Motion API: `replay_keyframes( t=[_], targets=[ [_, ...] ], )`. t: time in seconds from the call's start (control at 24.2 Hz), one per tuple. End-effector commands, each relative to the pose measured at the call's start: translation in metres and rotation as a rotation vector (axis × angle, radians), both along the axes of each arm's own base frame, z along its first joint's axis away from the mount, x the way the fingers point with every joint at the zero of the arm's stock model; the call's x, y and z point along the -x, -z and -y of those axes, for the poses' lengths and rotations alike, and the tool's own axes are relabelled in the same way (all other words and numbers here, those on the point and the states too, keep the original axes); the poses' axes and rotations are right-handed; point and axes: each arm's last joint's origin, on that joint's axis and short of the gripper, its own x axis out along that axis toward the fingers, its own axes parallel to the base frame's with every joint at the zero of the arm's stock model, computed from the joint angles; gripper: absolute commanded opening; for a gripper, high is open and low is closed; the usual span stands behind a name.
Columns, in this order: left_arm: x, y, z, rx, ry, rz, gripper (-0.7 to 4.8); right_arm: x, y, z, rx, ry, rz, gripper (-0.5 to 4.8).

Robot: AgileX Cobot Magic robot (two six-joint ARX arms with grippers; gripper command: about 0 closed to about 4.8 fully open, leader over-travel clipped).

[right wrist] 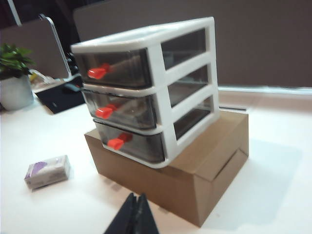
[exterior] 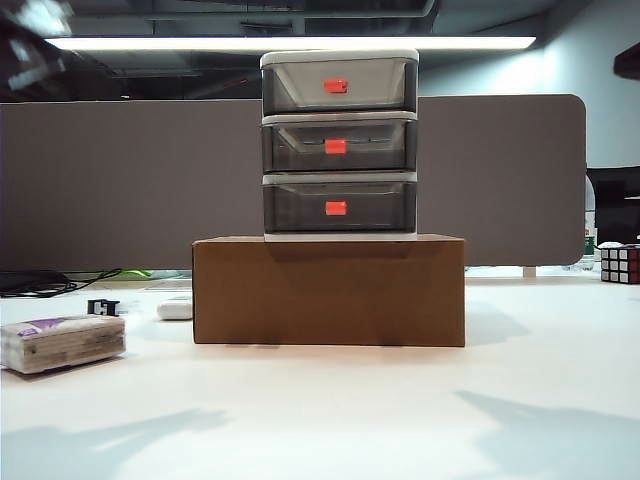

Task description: Open the second layer of the drawer on the table, pick up a pack of napkins on the table and put it in, and finally close the drawer.

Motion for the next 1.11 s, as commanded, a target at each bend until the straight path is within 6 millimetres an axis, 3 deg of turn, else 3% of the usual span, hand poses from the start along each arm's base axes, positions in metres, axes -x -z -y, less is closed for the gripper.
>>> replay_keyframes(
  t=[0.04, 0.37, 0.5, 0.66, 0.74, 0.83, 1.11],
  targets=[
    [0.004, -0.001, 0.011, -0.013, -0.080, -0.008, -0.05, -0.006, -0.013, -0.008, 0.037, -0.015, -0.024, -0.05],
    [-0.011, -0.006, 0.054, -0.070, -0.172, -0.019, -0.05, -0.044, -0.041, -0.041, 0.137, -0.205, -0.066, -0.05],
    [-0.030, -0.010, 0.094, -0.128, -0.178, -0.041, -0.05, -0.065, -0.058, -0.053, 0.161, -0.269, -0.077, -0.05],
    [-0.047, -0.010, 0.130, -0.158, -0.246, -0.057, -0.05, -0.077, -0.073, -0.062, 0.169, -0.355, -0.061, -0.05],
    [-0.056, -0.011, 0.158, -0.156, -0.296, -0.059, -0.05, -0.085, -0.084, -0.067, 0.201, -0.375, -0.050, -0.05],
    [-0.062, -0.011, 0.172, -0.158, -0.264, -0.058, -0.05, -0.091, -0.087, -0.071, 0.204, -0.446, -0.061, -0.05],
    [-0.074, -0.013, 0.175, -0.147, -0.264, -0.061, -0.05, -0.099, -0.086, -0.071, 0.267, -0.455, -0.049, -0.05]
  ],
)
